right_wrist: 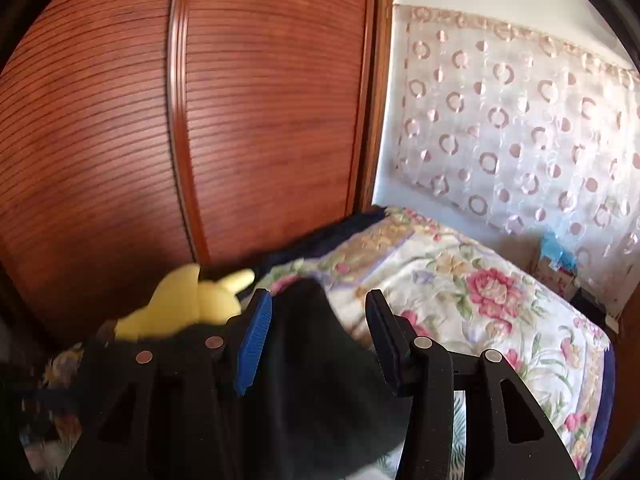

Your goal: Fold small clothes

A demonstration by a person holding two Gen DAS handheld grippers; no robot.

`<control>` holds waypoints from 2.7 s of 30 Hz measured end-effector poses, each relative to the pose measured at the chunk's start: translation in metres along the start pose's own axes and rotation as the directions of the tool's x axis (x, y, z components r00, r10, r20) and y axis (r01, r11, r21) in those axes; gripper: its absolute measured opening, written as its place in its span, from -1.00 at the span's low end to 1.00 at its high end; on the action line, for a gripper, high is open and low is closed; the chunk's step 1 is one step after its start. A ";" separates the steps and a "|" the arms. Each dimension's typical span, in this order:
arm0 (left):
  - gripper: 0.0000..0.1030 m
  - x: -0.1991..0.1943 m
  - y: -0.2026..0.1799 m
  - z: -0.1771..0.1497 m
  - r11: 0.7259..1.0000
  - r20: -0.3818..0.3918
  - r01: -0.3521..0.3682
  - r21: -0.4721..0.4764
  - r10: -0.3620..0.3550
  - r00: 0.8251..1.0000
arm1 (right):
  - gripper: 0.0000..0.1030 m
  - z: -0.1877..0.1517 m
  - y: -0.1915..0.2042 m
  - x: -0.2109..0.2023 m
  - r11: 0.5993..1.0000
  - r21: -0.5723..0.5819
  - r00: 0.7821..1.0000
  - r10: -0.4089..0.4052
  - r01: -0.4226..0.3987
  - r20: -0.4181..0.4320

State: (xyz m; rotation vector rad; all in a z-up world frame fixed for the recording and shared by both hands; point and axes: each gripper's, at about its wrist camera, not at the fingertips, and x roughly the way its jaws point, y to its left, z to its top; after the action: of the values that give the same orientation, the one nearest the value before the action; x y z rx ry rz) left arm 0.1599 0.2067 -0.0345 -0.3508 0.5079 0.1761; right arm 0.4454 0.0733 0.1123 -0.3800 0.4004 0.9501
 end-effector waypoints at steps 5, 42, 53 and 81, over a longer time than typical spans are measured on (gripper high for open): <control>-0.89 -0.006 -0.008 -0.001 0.998 0.015 -0.042 0.046 0.042 0.999 | -0.02 -0.035 -0.002 0.006 1.000 -0.014 0.997 -0.006 0.005 -0.081; 0.79 -0.101 -0.155 -0.052 0.930 0.031 0.109 0.352 -0.129 0.991 | 0.15 -0.219 0.121 -0.306 0.927 0.309 0.970 -0.239 0.214 0.045; 0.79 -0.126 -0.189 -0.060 0.931 0.028 0.114 0.348 -0.132 0.991 | 0.58 -0.237 0.169 -0.377 0.818 0.427 0.890 -0.452 0.387 0.060; 0.79 -0.154 -0.201 -0.046 0.930 0.115 0.072 0.360 -0.121 0.986 | 0.58 -0.251 0.201 -0.405 0.757 0.450 0.817 -0.569 0.474 0.094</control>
State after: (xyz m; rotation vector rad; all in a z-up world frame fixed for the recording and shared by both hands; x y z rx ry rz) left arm 0.0571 -0.0087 0.0628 -0.0090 0.3770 0.0093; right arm 0.0254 -0.2255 0.0662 0.0144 0.2488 0.3262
